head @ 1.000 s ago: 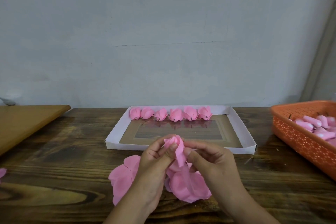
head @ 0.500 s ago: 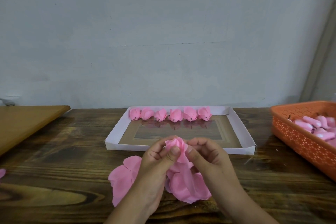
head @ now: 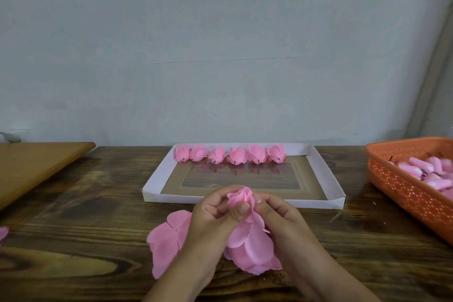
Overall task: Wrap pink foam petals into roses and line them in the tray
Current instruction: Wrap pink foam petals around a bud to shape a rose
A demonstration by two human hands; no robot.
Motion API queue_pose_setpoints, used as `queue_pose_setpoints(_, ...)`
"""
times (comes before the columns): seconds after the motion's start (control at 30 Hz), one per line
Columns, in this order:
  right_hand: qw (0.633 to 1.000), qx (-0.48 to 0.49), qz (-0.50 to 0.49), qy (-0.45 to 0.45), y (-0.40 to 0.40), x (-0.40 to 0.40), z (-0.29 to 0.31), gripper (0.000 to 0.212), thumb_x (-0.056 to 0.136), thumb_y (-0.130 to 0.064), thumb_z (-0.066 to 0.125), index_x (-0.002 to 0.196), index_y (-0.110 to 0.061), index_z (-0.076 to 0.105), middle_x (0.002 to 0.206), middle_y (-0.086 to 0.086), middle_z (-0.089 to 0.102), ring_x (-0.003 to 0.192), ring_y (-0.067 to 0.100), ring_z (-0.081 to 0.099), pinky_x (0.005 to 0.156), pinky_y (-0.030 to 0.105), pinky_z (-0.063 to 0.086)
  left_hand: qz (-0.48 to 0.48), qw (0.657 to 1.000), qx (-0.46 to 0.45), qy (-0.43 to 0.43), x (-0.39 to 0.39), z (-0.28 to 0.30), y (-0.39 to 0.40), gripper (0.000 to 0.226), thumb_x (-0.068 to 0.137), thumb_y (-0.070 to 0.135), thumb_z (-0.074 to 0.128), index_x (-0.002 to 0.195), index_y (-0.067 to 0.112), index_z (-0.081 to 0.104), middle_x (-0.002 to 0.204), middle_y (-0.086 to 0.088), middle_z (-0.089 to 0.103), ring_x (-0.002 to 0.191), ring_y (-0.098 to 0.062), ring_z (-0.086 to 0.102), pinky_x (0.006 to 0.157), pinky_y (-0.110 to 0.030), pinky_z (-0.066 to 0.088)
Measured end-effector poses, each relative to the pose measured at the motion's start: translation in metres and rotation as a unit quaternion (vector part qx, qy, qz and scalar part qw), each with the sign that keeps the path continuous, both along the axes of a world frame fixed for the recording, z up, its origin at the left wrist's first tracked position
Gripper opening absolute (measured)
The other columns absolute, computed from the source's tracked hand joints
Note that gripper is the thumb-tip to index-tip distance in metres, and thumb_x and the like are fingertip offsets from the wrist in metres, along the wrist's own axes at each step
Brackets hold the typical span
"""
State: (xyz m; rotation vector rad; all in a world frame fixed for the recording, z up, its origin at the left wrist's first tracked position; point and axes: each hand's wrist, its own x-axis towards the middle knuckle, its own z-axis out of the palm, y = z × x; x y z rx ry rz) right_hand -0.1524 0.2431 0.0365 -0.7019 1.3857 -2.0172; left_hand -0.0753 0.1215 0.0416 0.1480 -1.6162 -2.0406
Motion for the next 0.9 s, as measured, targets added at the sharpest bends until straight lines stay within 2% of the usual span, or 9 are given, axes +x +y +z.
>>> queue_pose_setpoints(0.1,1.000,0.002,-0.018,0.021,-0.001,0.001,0.002,0.028,0.087,-0.036,0.067,0.102,-0.013,0.075,0.105,0.017,0.075,0.096,0.033,0.071,0.081,0.039,0.058,0.008,0.999,-0.033,0.001,-0.001,-0.001,-0.003,0.037,0.063,0.034,0.084,0.100,0.032,0.079,0.097,-0.007,0.080,0.089,-0.015,0.076,0.071,-0.021,0.057)
queue_pose_setpoints(0.2,0.999,-0.006,-0.034,0.020,-0.002,0.000,0.004,0.029,0.081,-0.031,0.070,0.097,-0.007,0.075,0.102,0.014,0.076,0.092,0.023,0.073,0.073,0.027,0.057,0.009,0.997,-0.072,-0.006,0.000,0.000,-0.008,0.041,0.066,0.038,0.091,0.104,0.033,0.077,0.099,-0.008,0.079,0.093,-0.017,0.076,0.073,-0.022,0.057)
queue_pose_setpoints(0.3,0.999,-0.002,-0.035,0.020,-0.001,-0.001,0.005,0.030,0.085,-0.027,0.068,0.102,-0.003,0.071,0.101,0.015,0.076,0.091,0.025,0.073,0.070,0.026,0.057,-0.001,0.995,-0.099,-0.018,0.002,0.003,-0.012,0.042,0.068,0.050,0.088,0.105,0.034,0.077,0.099,-0.005,0.079,0.093,-0.016,0.076,0.072,-0.021,0.057)
queue_pose_setpoints(0.4,0.998,0.006,-0.043,0.040,0.000,-0.001,0.004,0.026,0.087,-0.028,0.067,0.100,-0.006,0.072,0.098,0.013,0.076,0.089,0.024,0.073,0.068,0.025,0.056,-0.008,0.991,-0.134,-0.029,0.005,0.005,-0.013,0.054,0.064,0.068,0.082,0.111,0.042,0.073,0.099,0.004,0.079,0.089,-0.003,0.072,0.069,-0.015,0.053)
queue_pose_setpoints(0.47,0.997,0.015,-0.057,0.056,-0.001,-0.001,0.003,0.031,0.082,-0.032,0.068,0.099,-0.006,0.071,0.095,0.010,0.077,0.086,0.021,0.074,0.068,0.024,0.056,-0.015,0.986,-0.162,-0.035,0.006,0.005,-0.012,0.065,0.058,0.077,0.080,0.114,0.045,0.070,0.111,0.010,0.076,0.104,0.000,0.069,0.079,-0.017,0.054)
queue_pose_setpoints(0.53,0.996,0.019,-0.063,0.067,-0.002,-0.002,0.000,0.036,0.079,-0.035,0.069,0.100,-0.006,0.070,0.093,0.010,0.077,0.086,0.023,0.074,0.071,0.027,0.059,-0.011,0.983,-0.181,-0.042,0.006,0.003,-0.010,0.066,0.055,0.074,0.083,0.114,0.046,0.069,0.116,0.013,0.074,0.112,-0.002,0.067,0.087,-0.021,0.054)
queue_pose_setpoints(0.63,0.995,0.023,-0.069,0.072,-0.003,-0.002,-0.001,0.031,0.079,-0.037,0.069,0.098,-0.012,0.072,0.096,0.010,0.077,0.092,0.027,0.074,0.079,0.034,0.060,0.003,0.978,-0.200,-0.053,0.005,0.001,-0.009,0.048,0.065,0.053,0.086,0.109,0.046,0.068,0.113,0.012,0.075,0.109,-0.004,0.068,0.086,-0.022,0.054)
queue_pose_setpoints(0.77,0.996,0.014,-0.059,0.069,-0.002,-0.001,0.001,0.020,0.086,-0.032,0.066,0.098,-0.018,0.074,0.099,0.009,0.077,0.094,0.024,0.074,0.074,0.025,0.058,0.016,0.977,-0.209,-0.034,0.003,0.000,-0.009,0.024,0.079,0.025,0.075,0.100,0.038,0.072,0.104,0.006,0.077,0.099,-0.006,0.070,0.080,-0.021,0.055)
queue_pose_setpoints(0.9,0.997,0.022,-0.054,0.053,-0.001,-0.001,0.002,0.025,0.089,-0.037,0.063,0.106,-0.022,0.074,0.106,0.006,0.076,0.100,0.022,0.072,0.080,0.029,0.059,0.030,0.980,-0.194,-0.025,0.000,-0.003,-0.011,0.021,0.076,0.038,0.074,0.096,0.030,0.073,0.098,0.001,0.077,0.094,-0.012,0.072,0.079,-0.025,0.057)
